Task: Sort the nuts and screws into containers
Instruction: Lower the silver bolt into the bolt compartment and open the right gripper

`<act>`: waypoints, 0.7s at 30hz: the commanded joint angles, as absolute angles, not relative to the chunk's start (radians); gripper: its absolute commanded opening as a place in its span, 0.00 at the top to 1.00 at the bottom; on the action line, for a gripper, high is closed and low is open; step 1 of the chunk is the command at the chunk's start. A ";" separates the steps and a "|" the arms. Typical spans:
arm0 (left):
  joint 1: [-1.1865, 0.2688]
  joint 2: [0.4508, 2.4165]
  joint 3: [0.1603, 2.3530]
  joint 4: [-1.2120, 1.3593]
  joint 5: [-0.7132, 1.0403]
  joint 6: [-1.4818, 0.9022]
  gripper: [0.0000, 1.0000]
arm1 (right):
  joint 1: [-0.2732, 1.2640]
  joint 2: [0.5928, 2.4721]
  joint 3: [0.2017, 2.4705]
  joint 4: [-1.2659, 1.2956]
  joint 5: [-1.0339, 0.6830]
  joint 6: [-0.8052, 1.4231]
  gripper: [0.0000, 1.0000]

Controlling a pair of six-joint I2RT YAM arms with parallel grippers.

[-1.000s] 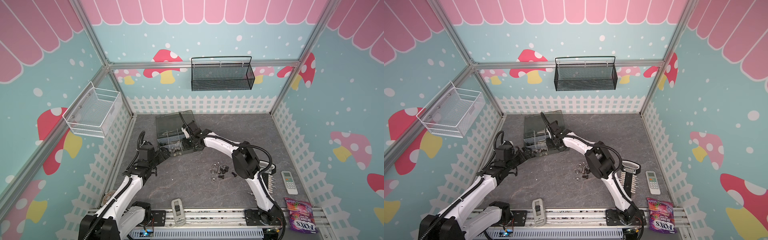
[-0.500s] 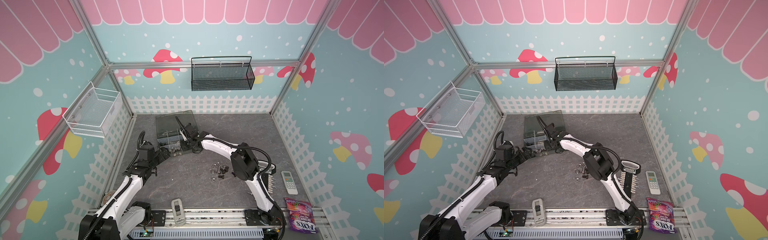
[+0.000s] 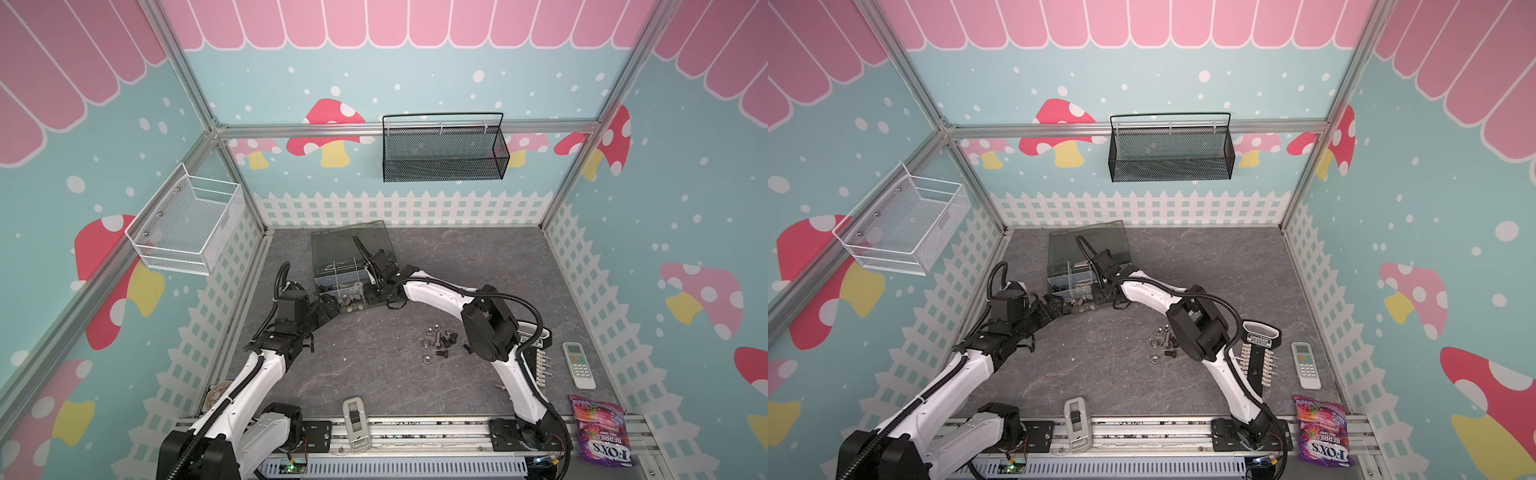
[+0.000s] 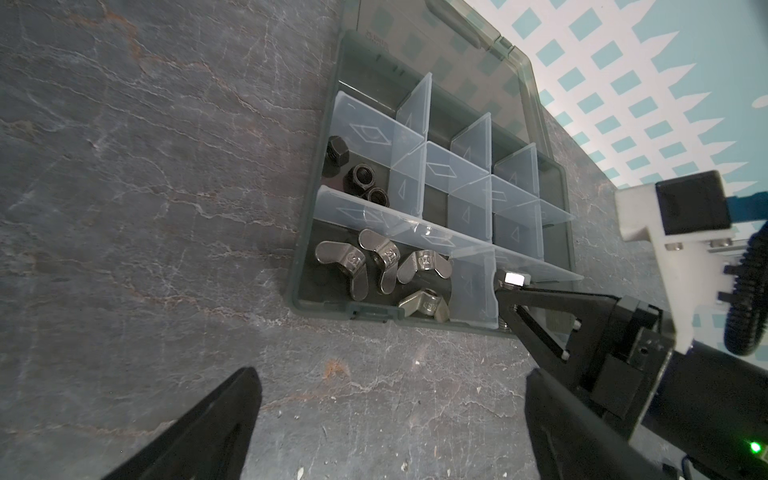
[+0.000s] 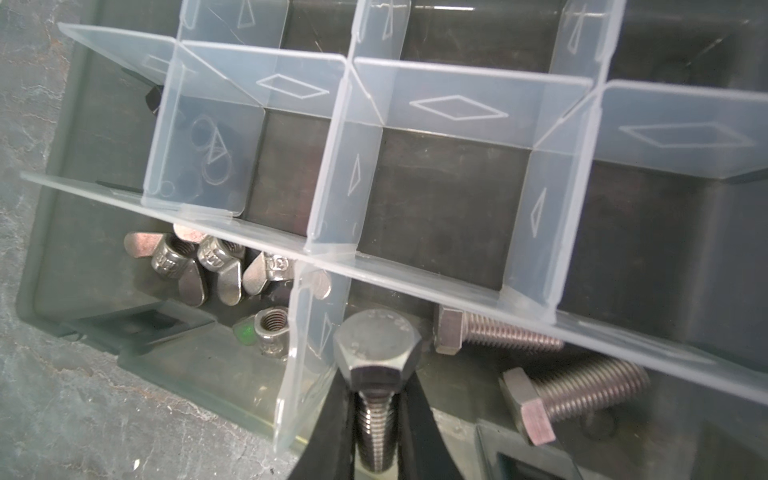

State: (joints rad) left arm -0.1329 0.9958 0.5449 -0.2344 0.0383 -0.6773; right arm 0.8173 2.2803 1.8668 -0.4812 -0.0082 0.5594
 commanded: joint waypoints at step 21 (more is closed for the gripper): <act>-0.124 0.968 0.552 -0.239 0.028 -0.679 0.00 | 0.819 2.210 1.935 -0.543 0.030 0.528 0.62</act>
